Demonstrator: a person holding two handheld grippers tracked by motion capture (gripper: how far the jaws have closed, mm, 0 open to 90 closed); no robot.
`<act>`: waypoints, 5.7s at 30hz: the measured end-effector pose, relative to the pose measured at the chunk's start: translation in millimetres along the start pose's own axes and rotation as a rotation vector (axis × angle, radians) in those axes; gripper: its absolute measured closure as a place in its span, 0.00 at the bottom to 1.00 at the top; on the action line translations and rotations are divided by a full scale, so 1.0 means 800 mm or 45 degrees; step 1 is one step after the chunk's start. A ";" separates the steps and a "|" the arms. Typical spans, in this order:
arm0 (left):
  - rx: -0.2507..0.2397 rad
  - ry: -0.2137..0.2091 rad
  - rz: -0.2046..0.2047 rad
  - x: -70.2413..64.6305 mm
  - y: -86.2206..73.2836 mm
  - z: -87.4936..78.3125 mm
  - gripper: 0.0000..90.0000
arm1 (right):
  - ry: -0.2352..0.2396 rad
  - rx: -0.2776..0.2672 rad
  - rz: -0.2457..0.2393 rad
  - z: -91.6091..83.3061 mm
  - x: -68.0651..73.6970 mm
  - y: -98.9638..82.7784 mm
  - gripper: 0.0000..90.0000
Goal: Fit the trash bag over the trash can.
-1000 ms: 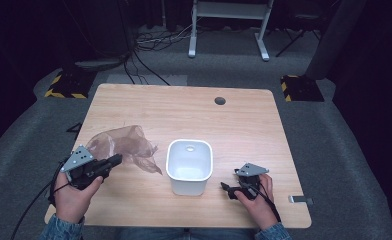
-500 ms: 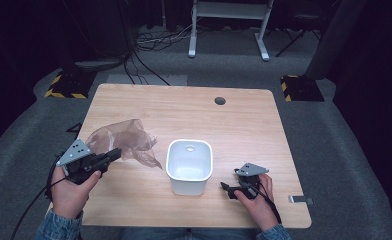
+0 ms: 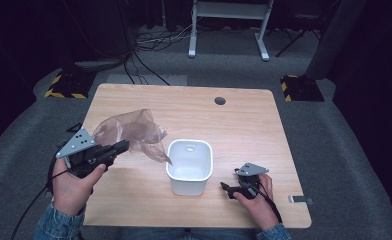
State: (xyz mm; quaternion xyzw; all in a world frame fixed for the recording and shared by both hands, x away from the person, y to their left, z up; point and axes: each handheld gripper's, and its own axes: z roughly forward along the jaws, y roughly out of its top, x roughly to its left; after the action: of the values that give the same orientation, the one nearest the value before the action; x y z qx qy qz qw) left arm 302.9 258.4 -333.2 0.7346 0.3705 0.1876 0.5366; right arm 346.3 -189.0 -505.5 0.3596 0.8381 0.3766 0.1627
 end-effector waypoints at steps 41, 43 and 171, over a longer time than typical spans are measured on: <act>-0.052 -0.439 0.114 -0.133 0.076 0.051 0.99 | -0.007 -0.002 0.015 0.002 -0.002 0.001 0.26; -0.050 -0.462 0.114 -0.137 0.077 0.054 0.99 | -0.006 -0.002 0.015 0.002 -0.002 0.001 0.26; -0.010 -0.256 0.085 -0.073 0.002 0.114 0.99 | 0.176 -0.490 -0.156 -0.088 0.045 0.174 0.34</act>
State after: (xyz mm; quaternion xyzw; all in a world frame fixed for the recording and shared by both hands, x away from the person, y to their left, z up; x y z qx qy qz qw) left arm 326.3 155.5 -356.6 0.7595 0.2893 0.1320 0.5674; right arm 350.2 -134.9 -354.9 0.2435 0.7801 0.5430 0.1932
